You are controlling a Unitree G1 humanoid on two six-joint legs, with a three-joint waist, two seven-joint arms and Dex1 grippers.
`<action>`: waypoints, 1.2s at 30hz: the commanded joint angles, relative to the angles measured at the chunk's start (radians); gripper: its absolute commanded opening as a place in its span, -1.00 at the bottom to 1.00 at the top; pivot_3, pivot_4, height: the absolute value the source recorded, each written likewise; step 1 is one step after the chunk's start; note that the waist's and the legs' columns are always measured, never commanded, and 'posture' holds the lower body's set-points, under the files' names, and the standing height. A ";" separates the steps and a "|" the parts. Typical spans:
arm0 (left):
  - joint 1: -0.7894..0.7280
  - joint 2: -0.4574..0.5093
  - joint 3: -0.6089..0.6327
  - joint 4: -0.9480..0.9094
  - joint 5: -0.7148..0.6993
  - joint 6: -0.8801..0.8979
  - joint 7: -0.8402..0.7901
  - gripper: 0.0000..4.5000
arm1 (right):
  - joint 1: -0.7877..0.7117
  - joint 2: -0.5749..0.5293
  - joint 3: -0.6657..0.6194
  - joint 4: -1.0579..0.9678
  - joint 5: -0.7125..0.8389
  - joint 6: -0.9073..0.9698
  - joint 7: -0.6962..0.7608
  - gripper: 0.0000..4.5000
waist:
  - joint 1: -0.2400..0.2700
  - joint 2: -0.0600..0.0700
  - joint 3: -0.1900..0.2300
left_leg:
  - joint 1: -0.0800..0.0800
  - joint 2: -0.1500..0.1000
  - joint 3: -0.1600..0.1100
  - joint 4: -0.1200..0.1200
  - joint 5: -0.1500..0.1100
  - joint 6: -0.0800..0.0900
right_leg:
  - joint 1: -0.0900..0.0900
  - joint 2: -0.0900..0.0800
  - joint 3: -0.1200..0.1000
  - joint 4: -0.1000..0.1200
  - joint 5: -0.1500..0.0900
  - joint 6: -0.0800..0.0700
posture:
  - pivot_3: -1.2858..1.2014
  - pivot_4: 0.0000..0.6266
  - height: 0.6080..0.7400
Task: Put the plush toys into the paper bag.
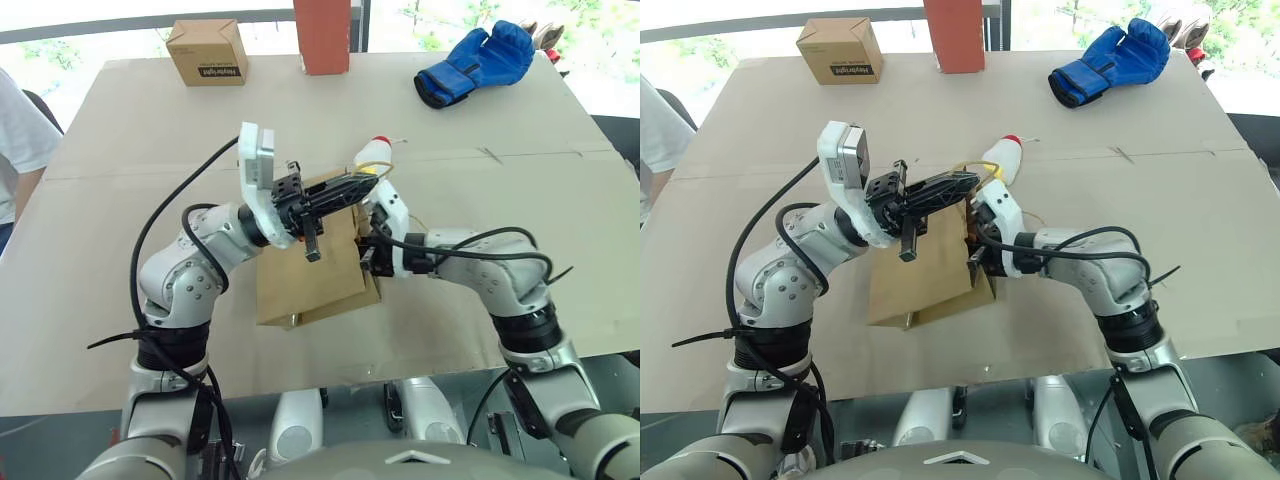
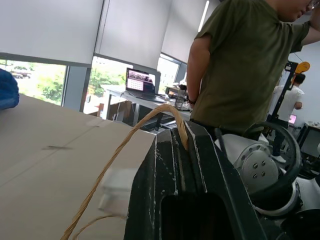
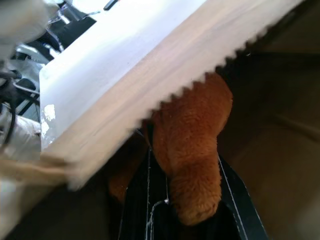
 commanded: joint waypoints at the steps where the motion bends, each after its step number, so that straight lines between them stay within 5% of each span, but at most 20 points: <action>1: 0.003 0.013 0.017 -0.058 0.002 -0.021 0.000 -1.00 | -0.035 0.035 0.057 0.122 -0.057 -0.162 0.106 -0.83 | 0.001 0.000 0.000 | 0.000 0.000 0.000 0.000 0.000 0.000 | 0.000 0.000 0.000 0.000 0.000 0.000 | 0.03 -0.52 1.00; 9: 0.083 0.116 0.122 -0.062 0.031 -0.042 -0.001 -1.00 | -0.003 0.031 -0.011 0.048 -0.082 -0.239 0.100 0.72 | 0.001 0.000 0.000 | 0.000 0.000 0.000 0.000 0.000 0.000 | 0.000 0.000 0.000 0.000 0.001 0.002 | 0.03 -0.52 1.00; 16: 0.175 0.159 0.223 -0.038 0.023 -0.061 0.016 -1.00 | 0.031 -0.055 -0.101 -0.202 -0.013 -0.090 0.040 0.72 | 0.004 0.000 0.000 | 0.000 0.001 0.000 -0.001 0.000 0.000 | 0.000 -0.001 -0.001 0.000 -0.001 -0.002 | 0.03 -0.52 1.00; 23: 0.184 0.147 0.255 -0.046 0.018 -0.069 0.071 -1.00 | -0.034 -0.131 -0.218 -0.204 -0.009 -0.048 -0.020 0.72 | 0.004 0.000 0.000 | 0.000 0.000 0.001 -0.001 0.000 0.000 | 0.000 -0.001 0.000 -0.001 -0.001 -0.002 | 0.03 -0.52 1.00; 28: 0.173 0.136 0.281 -0.044 0.011 -0.070 0.128 -1.00 | -0.191 -0.126 -0.191 0.101 -0.186 -0.187 -0.126 0.72 | 0.000 0.000 0.000 | 0.001 0.001 0.002 -0.001 0.000 0.000 | 0.000 -0.001 0.000 -0.001 -0.001 -0.002 | 0.03 -0.52 1.00; 36: 0.154 0.118 0.278 -0.059 0.011 -0.076 0.183 -1.00 | -0.584 0.091 -0.208 1.036 -0.385 -0.655 -0.240 0.72 | -0.019 0.000 0.001 | -0.001 0.000 0.002 -0.002 0.000 0.000 | -0.002 0.000 0.001 -0.001 0.002 0.002 | 0.03 -0.52 1.00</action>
